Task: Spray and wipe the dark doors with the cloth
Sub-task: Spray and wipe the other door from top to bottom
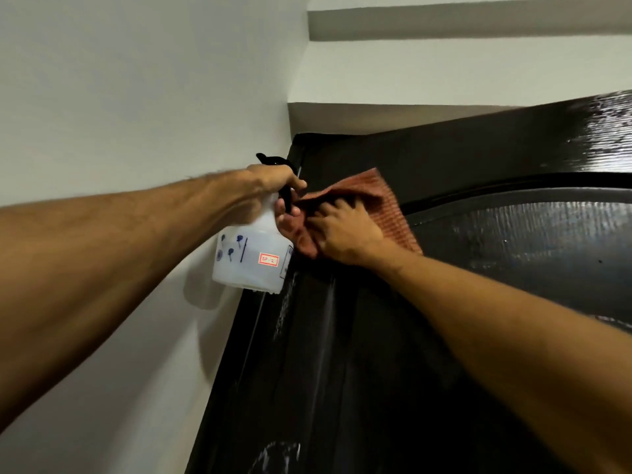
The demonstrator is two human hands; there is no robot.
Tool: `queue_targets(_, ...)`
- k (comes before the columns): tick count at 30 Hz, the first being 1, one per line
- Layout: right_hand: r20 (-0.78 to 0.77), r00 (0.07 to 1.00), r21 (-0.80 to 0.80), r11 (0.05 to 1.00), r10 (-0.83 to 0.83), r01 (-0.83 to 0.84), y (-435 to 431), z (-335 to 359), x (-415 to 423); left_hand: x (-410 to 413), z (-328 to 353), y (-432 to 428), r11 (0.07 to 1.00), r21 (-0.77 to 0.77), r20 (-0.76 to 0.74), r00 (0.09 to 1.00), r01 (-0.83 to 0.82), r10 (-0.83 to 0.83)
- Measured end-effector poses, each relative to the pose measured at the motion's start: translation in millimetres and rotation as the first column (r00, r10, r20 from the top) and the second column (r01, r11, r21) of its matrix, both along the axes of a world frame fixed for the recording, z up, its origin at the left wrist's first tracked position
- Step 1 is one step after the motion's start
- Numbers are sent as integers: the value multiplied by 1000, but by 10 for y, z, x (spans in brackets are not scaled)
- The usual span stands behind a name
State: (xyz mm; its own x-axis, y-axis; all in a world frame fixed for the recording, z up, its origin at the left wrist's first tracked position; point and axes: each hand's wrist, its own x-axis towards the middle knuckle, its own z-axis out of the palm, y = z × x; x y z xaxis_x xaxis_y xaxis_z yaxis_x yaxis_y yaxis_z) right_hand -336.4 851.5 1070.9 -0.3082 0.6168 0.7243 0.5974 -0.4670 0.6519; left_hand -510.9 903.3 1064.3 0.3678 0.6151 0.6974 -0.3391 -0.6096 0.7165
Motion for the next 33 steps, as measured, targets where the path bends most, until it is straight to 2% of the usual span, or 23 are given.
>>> queue_targets(2, 22, 1000, -147, 989, 9, -6, -24, -286, 19, -31, -159, -3, 1000, -24, -28, 999, -19, 19)
queue_targets(3, 38, 999, -167, 986, 9, -3, -100, -275, 27, -41, -219, -7, 999, -28, -46, 999, -24, 22)
queue_targets(4, 38, 999, -130, 992, -3, 8, -184, -189, 46, -54, -256, -15, 999, -29, -51, 998, -25, 24)
queue_targets(7, -96, 995, 82, 997, 2, 6, -403, -73, 118, -162, -312, -89, 997, -60, -35, 998, -45, 43)
queue_targets(8, -73, 997, 81, 997, 19, -13, -408, -179, 133, -187, -321, -118, 996, -71, -30, 998, -52, 50)
queue_targets(10, 32, 998, -111, 993, 47, -43, -428, -469, 149, -177, -351, -200, 994, -81, -35, 997, -67, 64)
queue_targets(11, 50, 997, -220, 975, 54, -42, -525, -544, 174, -142, -375, -252, 994, -81, -48, 997, -71, 67)
queue_targets(12, 40, 998, -258, 965, 51, -39, -708, -505, 223, -83, -394, -342, 995, -77, -65, 996, -68, 63)
queue_targets(13, 20, 998, -219, 974, 57, -51, -900, -398, 286, -26, -398, -431, 995, -74, -75, 996, -63, 57)
queue_targets(16, -50, 997, 78, 996, 50, -46, -1420, -232, 570, 142, -389, -746, 996, -82, -103, 995, -22, 13)
queue_targets(17, -69, 996, 88, 995, 58, -51, -1573, -307, 651, 211, -391, -874, 996, -94, -106, 994, 3, -13)
queue_targets(20, -84, 993, -82, 993, 77, -84, -1942, -580, 815, 448, -406, -1278, 993, -104, -106, 993, 47, -58)
queue_targets(21, -62, 995, -70, 994, 84, -89, -2153, -541, 902, 549, -407, -1449, 994, -94, -120, 990, 64, -75)
queue_targets(23, -78, 991, 155, 983, 112, -99, -2717, -338, 1089, 734, -359, -1804, 992, -66, -134, 984, 109, -117)
queue_targets(25, -144, 983, 376, 925, 118, -56, -3160, -294, 1256, 861, -309, -2102, 985, -58, -140, 976, 162, -169)
queue_targets(26, -132, 988, 377, 926, 83, -27, -3301, -362, 1285, 912, -285, -2219, 980, -61, -136, 971, 190, -197)
queue_targets(27, -90, 995, 306, 952, 43, -13, -3414, -460, 1315, 980, -272, -2350, 974, -66, -132, 965, 219, -226)
queue_targets(29, 7, 1000, 54, 998, 24, -24, -3616, -692, 1381, 1135, -306, -2610, 962, -71, -141, 952, 262, -270)
queue_targets(30, 49, 999, -3, 1000, 23, -23, -3783, -742, 1432, 1240, -350, -2757, 957, -72, -158, 944, 283, -291)
queue_targets(31, 38, 999, -5, 1000, 24, -24, -3969, -715, 1474, 1341, -390, -2884, 951, -72, -175, 935, 301, -309)
queue_targets(33, -69, 998, 142, 990, -3, 13, -4398, -577, 1578, 1530, -456, -3120, 937, -78, -205, 914, 341, -350)
